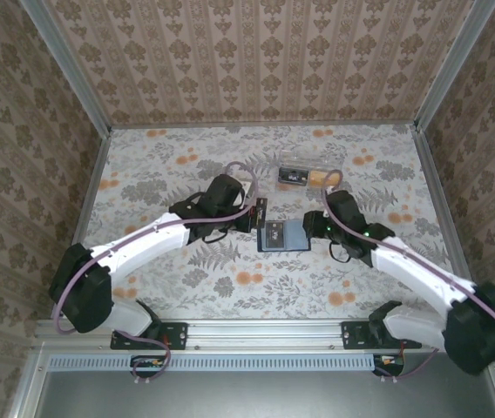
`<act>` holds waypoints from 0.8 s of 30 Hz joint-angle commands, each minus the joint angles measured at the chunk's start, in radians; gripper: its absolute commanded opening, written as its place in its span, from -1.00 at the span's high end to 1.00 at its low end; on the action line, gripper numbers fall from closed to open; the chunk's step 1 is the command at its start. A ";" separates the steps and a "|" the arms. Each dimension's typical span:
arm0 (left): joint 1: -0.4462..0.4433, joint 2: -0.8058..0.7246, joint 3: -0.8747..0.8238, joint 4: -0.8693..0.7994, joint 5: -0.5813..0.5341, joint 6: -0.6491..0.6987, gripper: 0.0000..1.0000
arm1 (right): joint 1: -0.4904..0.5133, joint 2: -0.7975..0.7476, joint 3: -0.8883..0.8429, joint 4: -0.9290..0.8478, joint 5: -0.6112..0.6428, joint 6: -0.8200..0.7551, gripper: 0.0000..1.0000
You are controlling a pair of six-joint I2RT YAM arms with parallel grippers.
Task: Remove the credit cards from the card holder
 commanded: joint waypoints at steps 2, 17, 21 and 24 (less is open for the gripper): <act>-0.050 -0.015 0.070 -0.076 -0.239 0.330 1.00 | -0.003 -0.188 -0.070 -0.056 0.083 -0.047 0.22; -0.061 0.247 0.391 -0.122 -0.249 1.051 1.00 | -0.003 -0.785 -0.293 -0.129 0.229 -0.008 -1.00; -0.050 0.349 0.464 -0.124 -0.277 1.268 1.00 | -0.003 -0.811 -0.310 -0.139 0.226 -0.011 -1.00; -0.044 0.428 0.518 -0.117 -0.312 1.400 1.00 | -0.005 -0.813 -0.310 -0.142 0.235 -0.017 -0.99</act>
